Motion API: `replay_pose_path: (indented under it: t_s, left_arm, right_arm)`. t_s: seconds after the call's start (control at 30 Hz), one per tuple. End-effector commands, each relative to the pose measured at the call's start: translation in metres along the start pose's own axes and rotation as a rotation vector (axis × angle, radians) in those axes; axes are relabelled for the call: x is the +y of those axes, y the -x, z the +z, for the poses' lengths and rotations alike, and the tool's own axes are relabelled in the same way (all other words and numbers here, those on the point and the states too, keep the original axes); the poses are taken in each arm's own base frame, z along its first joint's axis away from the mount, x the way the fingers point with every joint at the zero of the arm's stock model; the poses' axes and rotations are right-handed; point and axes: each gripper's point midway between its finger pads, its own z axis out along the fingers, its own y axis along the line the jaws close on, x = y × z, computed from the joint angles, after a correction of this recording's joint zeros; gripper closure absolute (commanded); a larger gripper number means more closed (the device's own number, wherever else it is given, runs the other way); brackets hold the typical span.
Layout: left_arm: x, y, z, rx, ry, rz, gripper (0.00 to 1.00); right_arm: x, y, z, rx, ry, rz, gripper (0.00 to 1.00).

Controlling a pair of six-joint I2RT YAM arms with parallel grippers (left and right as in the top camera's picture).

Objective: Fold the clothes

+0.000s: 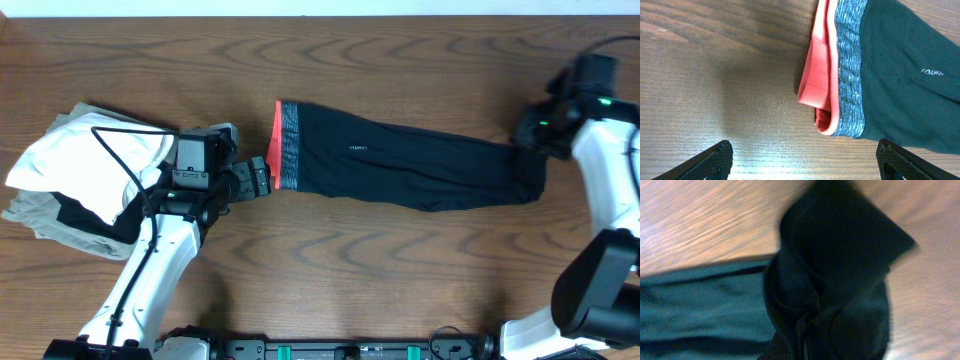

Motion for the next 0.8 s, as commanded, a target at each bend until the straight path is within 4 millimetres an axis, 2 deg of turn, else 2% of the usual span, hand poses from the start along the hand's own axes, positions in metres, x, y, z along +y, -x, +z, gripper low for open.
replay_pose_path:
  t_s: [0.0, 0.13, 0.23, 0.43, 0.77]
  left_arm:
    - [-0.001, 0.005, -0.004, -0.011, -0.001, 0.017, 0.08]
    - [0.000, 0.001, -0.004, 0.002, 0.003, 0.014, 0.08]
    - [0.000, 0.000, -0.004, 0.010, 0.005, 0.013, 0.08]
    - [0.001, -0.004, -0.004, 0.024, 0.010, 0.010, 0.08]
    - [0.002, -0.005, -0.004, 0.027, 0.011, 0.010, 0.08]
  right_arm:
    - [0.030, -0.004, -0.006, -0.021, 0.000, -0.050, 0.99]
    - [0.070, -0.016, -0.006, -0.020, 0.034, -0.122, 0.99]
    - [0.092, -0.024, -0.004, -0.019, 0.053, -0.161, 0.99]
    - [0.119, -0.042, 0.008, 0.008, 0.058, -0.201, 0.99]
    - [0.145, -0.075, 0.036, 0.097, 0.048, -0.270, 0.99]
